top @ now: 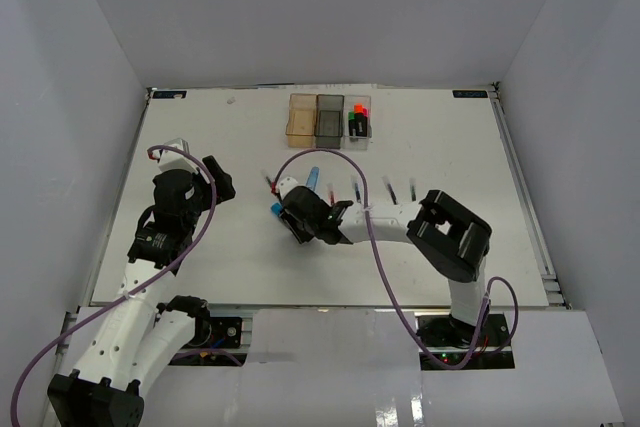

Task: Sort the stationery into containers
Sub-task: Move the pen to the center of the board.

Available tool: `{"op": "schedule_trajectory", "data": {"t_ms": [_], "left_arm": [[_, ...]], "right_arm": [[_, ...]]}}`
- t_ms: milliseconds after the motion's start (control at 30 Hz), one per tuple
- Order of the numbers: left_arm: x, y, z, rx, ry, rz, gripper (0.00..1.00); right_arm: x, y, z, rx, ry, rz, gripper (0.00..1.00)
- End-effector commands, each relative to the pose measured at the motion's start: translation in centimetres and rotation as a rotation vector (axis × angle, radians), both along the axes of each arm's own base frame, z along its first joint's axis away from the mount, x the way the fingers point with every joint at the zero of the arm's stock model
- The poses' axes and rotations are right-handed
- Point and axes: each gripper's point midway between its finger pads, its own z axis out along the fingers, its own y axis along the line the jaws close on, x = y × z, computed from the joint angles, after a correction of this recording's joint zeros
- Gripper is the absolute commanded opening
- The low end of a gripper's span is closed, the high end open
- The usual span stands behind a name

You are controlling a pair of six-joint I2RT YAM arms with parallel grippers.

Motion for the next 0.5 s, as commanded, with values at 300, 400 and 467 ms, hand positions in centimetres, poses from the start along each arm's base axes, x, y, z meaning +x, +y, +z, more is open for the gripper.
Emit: {"op": "schedule_trajectory", "data": {"t_ms": [300, 400, 467], "left_arm": [[0.2, -0.3, 0.1, 0.0, -0.009, -0.022, 0.98], [0.2, -0.3, 0.0, 0.001, -0.004, -0.02, 0.98], [0.3, -0.3, 0.0, 0.001, -0.004, -0.022, 0.98]], "right_arm": [[-5.0, -6.0, -2.5, -0.169, 0.167, 0.011, 0.39], [-4.2, -4.4, -2.5, -0.167, 0.155, 0.036, 0.41], [-4.0, -3.7, -3.0, -0.176, 0.161, 0.048, 0.44]]}}
